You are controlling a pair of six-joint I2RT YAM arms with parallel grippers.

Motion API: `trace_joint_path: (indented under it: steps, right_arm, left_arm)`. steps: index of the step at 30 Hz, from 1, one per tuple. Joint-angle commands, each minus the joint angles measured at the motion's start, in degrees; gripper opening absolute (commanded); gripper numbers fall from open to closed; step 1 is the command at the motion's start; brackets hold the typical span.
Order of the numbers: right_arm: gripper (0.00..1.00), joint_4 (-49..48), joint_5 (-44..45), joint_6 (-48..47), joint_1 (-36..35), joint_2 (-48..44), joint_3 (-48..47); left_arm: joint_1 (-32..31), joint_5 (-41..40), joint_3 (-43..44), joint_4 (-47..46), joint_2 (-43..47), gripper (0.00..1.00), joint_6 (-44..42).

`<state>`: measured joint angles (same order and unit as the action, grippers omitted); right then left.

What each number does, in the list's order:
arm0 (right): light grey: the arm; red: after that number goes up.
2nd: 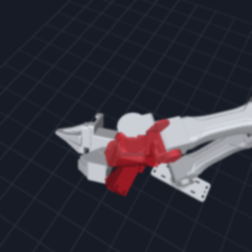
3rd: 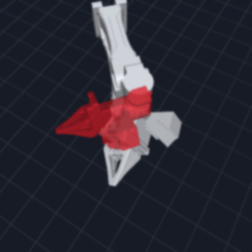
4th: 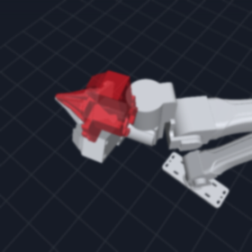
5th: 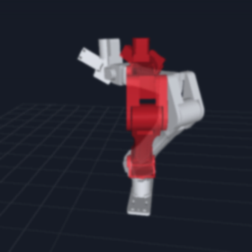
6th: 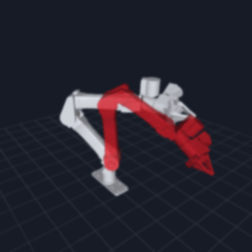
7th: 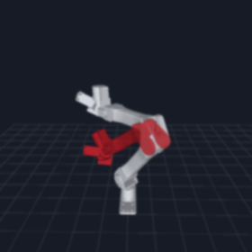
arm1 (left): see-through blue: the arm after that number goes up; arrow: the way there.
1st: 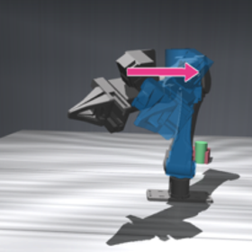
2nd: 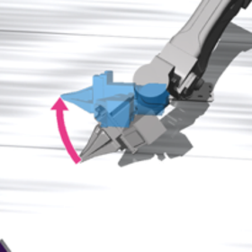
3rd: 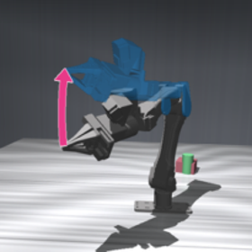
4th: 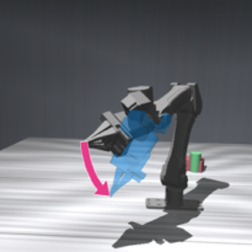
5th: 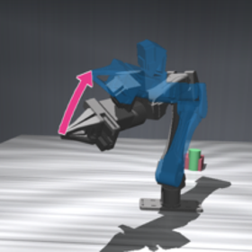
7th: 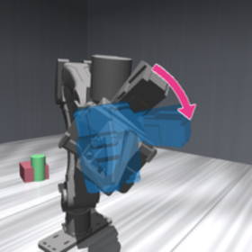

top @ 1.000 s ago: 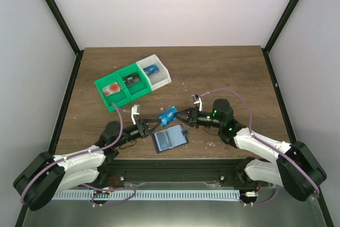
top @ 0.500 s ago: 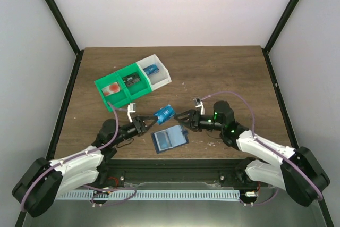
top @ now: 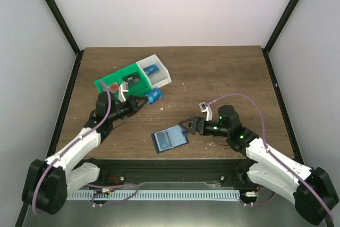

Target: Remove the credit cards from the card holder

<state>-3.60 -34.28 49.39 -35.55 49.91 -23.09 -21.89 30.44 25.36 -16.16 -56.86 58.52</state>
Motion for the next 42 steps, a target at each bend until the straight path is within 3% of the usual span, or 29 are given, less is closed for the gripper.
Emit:
trace_joint_path:
  steps: [1, 9, 10, 18, 27, 42]
  right_arm:
    - [1.00, 5.30, 2.75, -5.08, -0.13, -2.51, -2.22]
    - [1.00, 7.41, 3.72, -5.97, -0.13, -3.47, -1.31]
    - [1.00, 8.09, 3.89, -6.72, -0.13, -3.67, -1.97]
    - [1.00, 12.44, 6.85, -9.49, -0.06, -3.76, -5.58]
    - [1.00, 13.46, 7.68, -9.91, -0.05, -5.24, -6.59]
    - [1.00, 13.45, 7.61, -9.13, -0.07, -5.15, -5.96]
  left_arm:
    - [4.91, 5.52, 8.84, 10.62, -7.63, 0.00, -10.05]
    - [10.19, 6.46, 30.20, 22.63, -28.04, 0.00, -20.43]
    - [10.67, 4.76, 36.80, 25.86, -33.87, 0.00, -22.53]
    - [11.85, 3.52, 51.42, 29.33, -47.70, 0.00, -20.48]
    - [15.02, 3.98, 57.77, 29.50, -57.69, 0.00, -16.38]
    - [15.22, 0.02, 63.04, 29.47, -62.40, 0.00, -13.08]
